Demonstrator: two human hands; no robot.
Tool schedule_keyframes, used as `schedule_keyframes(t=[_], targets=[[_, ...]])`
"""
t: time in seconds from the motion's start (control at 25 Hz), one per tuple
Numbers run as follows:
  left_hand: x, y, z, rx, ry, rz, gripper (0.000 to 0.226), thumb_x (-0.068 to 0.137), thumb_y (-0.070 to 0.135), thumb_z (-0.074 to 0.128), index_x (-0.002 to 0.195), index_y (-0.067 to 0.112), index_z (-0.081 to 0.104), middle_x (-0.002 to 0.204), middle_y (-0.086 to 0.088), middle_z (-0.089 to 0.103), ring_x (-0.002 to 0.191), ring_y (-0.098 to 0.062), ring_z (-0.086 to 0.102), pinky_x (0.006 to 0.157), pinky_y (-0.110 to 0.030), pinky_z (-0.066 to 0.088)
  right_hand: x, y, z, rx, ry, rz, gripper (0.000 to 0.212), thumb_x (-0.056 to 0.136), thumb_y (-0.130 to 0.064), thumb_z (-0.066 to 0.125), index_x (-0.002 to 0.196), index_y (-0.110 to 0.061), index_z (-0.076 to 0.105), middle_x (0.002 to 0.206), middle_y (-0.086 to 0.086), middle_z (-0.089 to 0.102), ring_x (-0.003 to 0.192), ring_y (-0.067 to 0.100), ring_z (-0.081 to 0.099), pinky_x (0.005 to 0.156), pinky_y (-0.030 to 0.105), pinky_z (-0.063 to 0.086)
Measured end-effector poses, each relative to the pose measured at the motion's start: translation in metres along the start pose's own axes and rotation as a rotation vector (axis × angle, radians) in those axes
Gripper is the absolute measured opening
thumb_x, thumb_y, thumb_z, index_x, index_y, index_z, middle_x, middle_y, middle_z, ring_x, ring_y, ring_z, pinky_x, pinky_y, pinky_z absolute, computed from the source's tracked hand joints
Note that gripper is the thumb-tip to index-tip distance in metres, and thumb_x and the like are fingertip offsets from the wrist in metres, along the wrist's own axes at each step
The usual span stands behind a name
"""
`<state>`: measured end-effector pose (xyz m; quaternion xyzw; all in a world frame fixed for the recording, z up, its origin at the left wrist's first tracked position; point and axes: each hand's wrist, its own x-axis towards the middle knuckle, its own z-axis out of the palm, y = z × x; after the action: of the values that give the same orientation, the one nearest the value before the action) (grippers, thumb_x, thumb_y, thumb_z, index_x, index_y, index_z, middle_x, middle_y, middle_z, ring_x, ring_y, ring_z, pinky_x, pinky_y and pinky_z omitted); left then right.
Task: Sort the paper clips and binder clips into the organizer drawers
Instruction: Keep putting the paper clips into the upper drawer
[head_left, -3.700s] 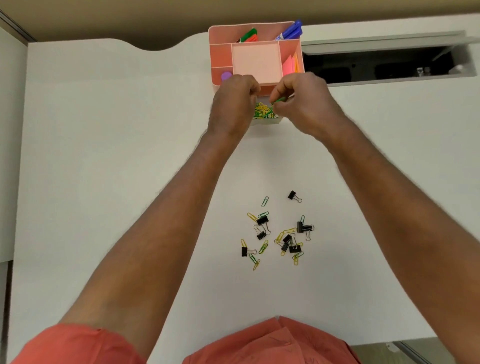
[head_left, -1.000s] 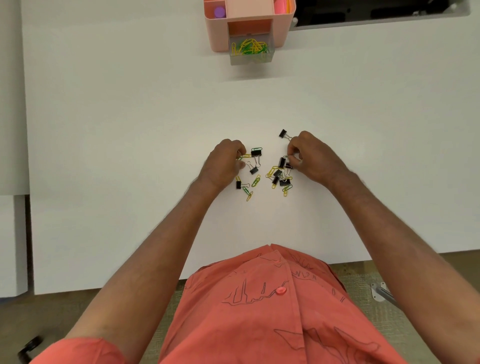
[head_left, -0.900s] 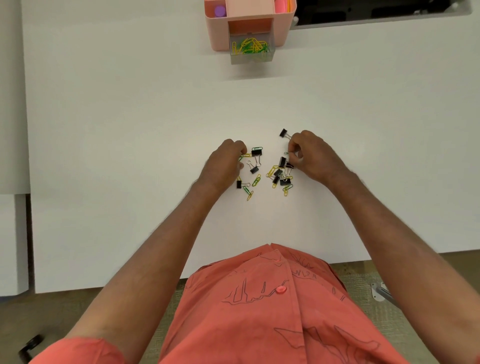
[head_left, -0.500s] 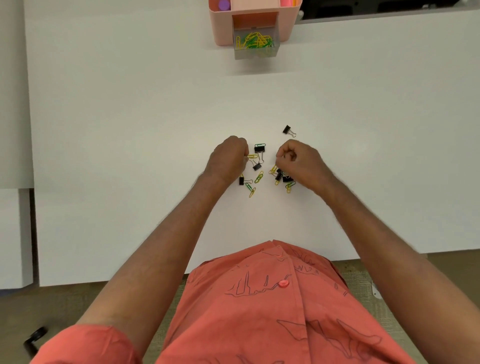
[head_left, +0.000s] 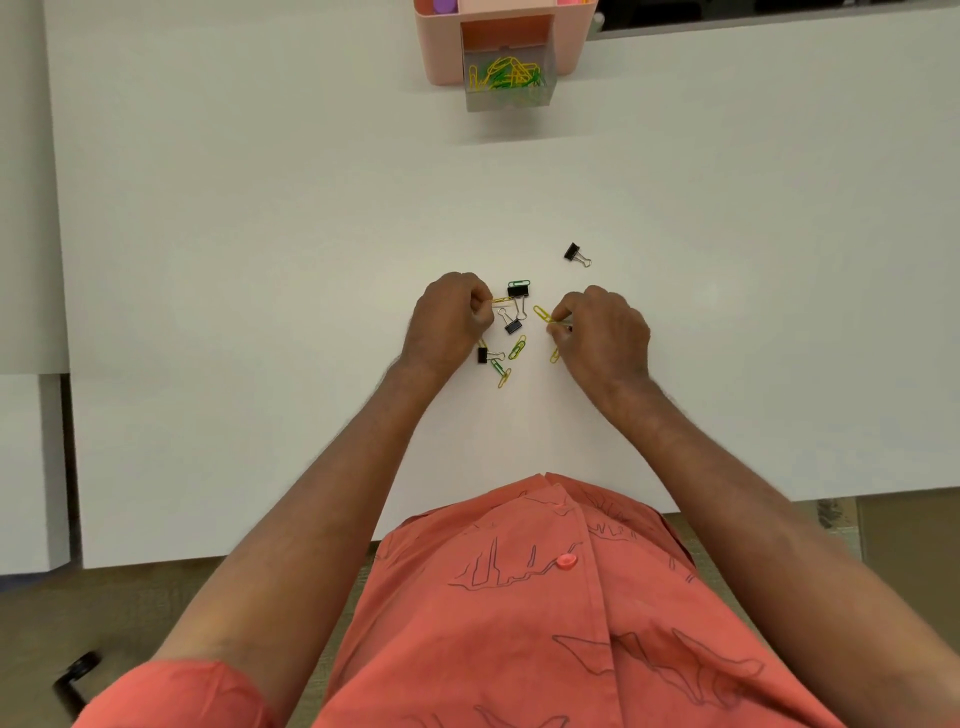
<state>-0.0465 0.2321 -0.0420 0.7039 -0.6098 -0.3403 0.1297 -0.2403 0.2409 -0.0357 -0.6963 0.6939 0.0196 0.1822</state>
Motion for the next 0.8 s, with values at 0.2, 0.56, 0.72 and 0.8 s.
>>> schedule_keyframes(t=[0.2, 0.56, 0.72, 0.8], targets=[[-0.011, -0.001, -0.003, -0.173, -0.009, -0.096, 0.006, 0.089, 0.016, 0.063, 0.087, 0.017, 0.069, 0.081, 0.010, 0.068, 0.071, -0.006, 0.061, 0.066, -0.022, 0.049, 0.013, 0.016, -0.006, 0.467, -0.098, 0.117, 0.005, 0.085, -0.025, 0.065, 0.084, -0.026, 0.070, 0.092, -0.002, 0.063, 0.084, 0.008, 0.059, 0.067, 0.026, 0.045], [0.019, 0.019, -0.008, -0.580, 0.014, -0.238, 0.008, 0.086, 0.006, 0.064, 0.090, 0.000, 0.066, 0.086, -0.015, 0.075, 0.069, -0.021, 0.076, 0.069, -0.042, 0.064, 0.023, 0.011, -0.019, 0.638, -0.176, 0.135, 0.013, 0.087, -0.029, 0.069, 0.097, -0.021, 0.068, 0.082, -0.008, 0.059, 0.071, 0.008, 0.056, 0.066, 0.027, 0.046], [0.036, 0.022, -0.006, -0.326, -0.008, -0.121, 0.007, 0.083, 0.007, 0.065, 0.084, 0.012, 0.068, 0.075, 0.006, 0.069, 0.073, -0.012, 0.069, 0.071, -0.030, 0.059, 0.019, 0.000, -0.005, 0.275, -0.135, -0.019, 0.011, 0.093, -0.026, 0.069, 0.102, -0.020, 0.068, 0.098, -0.006, 0.051, 0.089, 0.016, 0.057, 0.074, 0.028, 0.039], [0.042, 0.025, -0.004, -0.192, -0.032, -0.065, 0.010, 0.086, 0.008, 0.065, 0.087, 0.017, 0.068, 0.078, 0.012, 0.065, 0.072, -0.005, 0.061, 0.068, -0.025, 0.051, 0.021, -0.004, -0.005, 0.294, -0.136, 0.009, 0.008, 0.091, -0.023, 0.068, 0.098, -0.019, 0.068, 0.098, -0.005, 0.052, 0.089, 0.018, 0.058, 0.072, 0.028, 0.039]])
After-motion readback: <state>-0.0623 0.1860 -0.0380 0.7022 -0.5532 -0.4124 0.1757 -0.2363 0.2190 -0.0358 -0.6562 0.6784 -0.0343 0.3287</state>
